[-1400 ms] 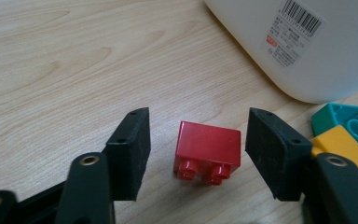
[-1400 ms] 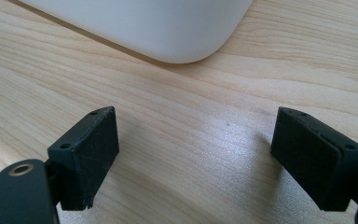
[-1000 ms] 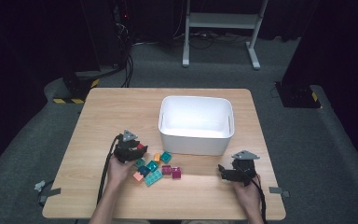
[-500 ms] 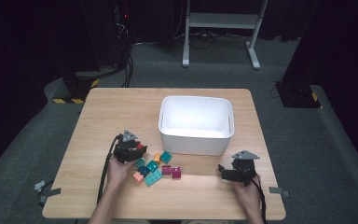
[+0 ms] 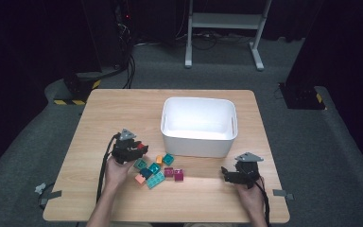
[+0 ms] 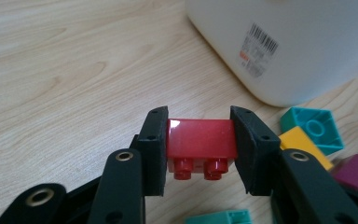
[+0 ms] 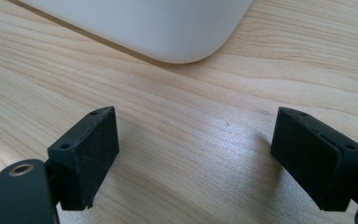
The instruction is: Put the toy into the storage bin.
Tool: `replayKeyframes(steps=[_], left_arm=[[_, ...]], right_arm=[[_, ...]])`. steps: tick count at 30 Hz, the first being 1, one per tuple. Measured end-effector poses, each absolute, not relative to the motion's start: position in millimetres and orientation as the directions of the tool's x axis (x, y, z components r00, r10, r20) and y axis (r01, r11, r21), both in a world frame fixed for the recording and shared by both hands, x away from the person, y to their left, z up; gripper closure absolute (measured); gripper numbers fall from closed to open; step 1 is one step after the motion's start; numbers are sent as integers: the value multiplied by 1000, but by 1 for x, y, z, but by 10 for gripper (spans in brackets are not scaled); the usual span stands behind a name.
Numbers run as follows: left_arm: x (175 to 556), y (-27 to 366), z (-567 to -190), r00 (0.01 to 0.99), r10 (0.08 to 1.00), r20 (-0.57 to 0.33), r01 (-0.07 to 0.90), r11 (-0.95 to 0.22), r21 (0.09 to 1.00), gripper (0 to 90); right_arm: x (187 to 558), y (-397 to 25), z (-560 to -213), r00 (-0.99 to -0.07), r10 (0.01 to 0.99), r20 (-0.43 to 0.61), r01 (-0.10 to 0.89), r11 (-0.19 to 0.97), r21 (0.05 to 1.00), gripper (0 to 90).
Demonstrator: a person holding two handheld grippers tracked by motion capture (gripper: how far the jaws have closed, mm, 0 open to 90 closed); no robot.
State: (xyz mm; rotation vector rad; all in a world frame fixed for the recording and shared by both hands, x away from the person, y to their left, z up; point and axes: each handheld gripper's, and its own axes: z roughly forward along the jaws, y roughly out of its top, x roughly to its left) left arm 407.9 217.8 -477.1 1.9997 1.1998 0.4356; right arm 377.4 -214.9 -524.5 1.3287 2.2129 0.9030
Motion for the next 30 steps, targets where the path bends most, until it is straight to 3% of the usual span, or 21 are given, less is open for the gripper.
replayKeyframes(steps=[14,22,30], left_arm=[[405,227,-460,505,846,-170,622,-220,752,587],[403,228,-450,507,845,-170,628,-228,744,587],[409,234,-414,505,847,-165,619,-222,753,588]], right_arm=[[377,-215,-524,-465,885,-13,623,338,705,148],[377,-215,-524,-465,885,-13,623,338,705,148],[377,-215,-524,-465,885,-13,623,338,705,148]])
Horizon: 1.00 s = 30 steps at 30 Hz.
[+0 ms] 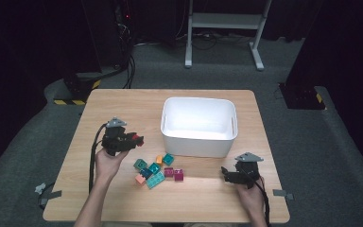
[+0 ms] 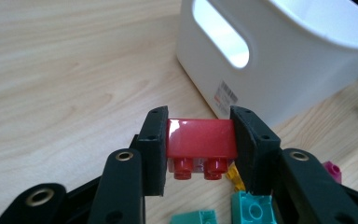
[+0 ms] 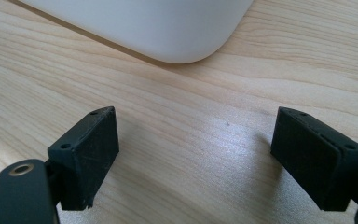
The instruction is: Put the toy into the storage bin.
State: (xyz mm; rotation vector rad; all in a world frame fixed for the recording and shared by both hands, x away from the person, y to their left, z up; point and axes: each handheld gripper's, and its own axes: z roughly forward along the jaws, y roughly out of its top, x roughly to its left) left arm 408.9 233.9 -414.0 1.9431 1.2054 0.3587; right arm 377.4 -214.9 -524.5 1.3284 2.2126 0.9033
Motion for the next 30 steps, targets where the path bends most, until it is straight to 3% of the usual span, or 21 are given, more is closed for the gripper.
replayKeyframes(steps=[30], left_arm=[[412,219,-390,541,818,-194,604,-217,767,588]], right_arm=[[377,-215,-524,-467,884,-14,622,339,706,150]])
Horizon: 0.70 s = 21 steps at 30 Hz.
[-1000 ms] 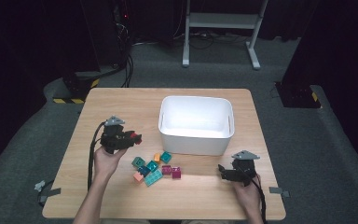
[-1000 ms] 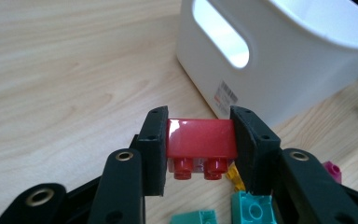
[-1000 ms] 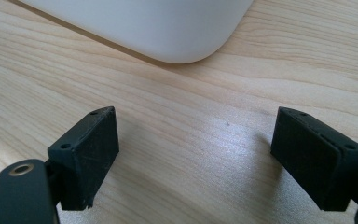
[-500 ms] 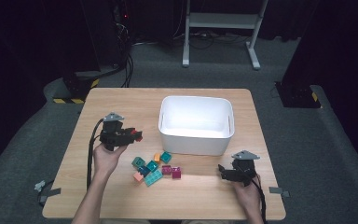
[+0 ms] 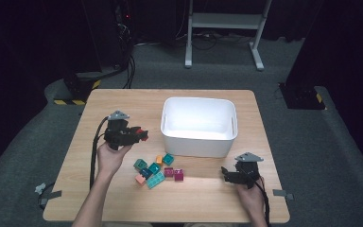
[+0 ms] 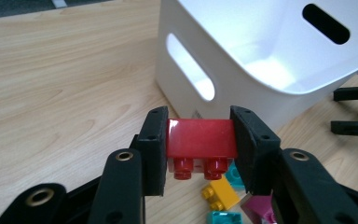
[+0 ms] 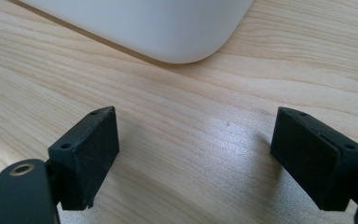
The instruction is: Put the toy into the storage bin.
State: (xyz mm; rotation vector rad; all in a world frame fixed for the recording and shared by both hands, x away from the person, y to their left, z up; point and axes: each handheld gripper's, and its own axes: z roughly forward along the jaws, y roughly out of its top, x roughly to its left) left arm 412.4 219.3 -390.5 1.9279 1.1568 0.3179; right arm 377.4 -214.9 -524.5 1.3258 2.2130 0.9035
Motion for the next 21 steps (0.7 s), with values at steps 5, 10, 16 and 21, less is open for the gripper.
replayKeyframes(steps=[5,10,16,21], left_arm=[[415,212,-383,563,799,-209,582,-204,787,588],[422,201,-378,576,781,-240,574,-177,800,587],[428,194,-371,588,773,-240,565,-181,805,588],[434,185,-365,605,763,-228,555,-198,808,588]], right_arm=[[377,-215,-524,-467,884,-14,622,339,706,150],[377,-215,-524,-467,884,-14,622,340,706,150],[377,-215,-524,-468,883,-14,621,340,706,152],[377,-215,-524,-469,883,-14,621,341,706,152]])
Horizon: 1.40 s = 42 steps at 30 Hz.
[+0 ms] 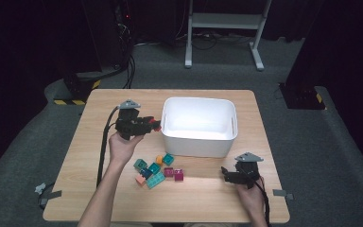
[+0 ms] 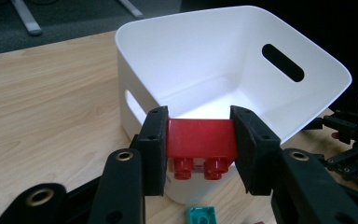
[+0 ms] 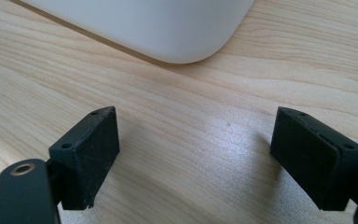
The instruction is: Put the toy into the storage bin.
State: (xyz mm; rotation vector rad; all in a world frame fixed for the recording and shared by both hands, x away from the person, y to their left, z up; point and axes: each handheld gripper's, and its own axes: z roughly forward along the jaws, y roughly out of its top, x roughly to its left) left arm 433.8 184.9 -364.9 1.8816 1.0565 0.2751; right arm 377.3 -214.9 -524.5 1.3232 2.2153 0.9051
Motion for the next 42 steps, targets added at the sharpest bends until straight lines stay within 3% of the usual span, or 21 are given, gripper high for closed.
replayKeyframes(steps=[29,32,34,42], left_arm=[[458,136,-375,660,724,-201,547,-279,789,583],[458,133,-377,664,723,-190,544,-292,787,566],[458,132,-377,651,738,-178,540,-286,791,469],[453,137,-373,646,748,-152,527,-293,797,436]], right_arm=[[377,-215,-524,-472,882,-17,618,344,707,153],[377,-215,-524,-469,883,-14,621,341,706,153],[377,-215,-524,-471,882,-16,619,344,706,153],[377,-215,-524,-472,882,-16,618,343,707,154]])
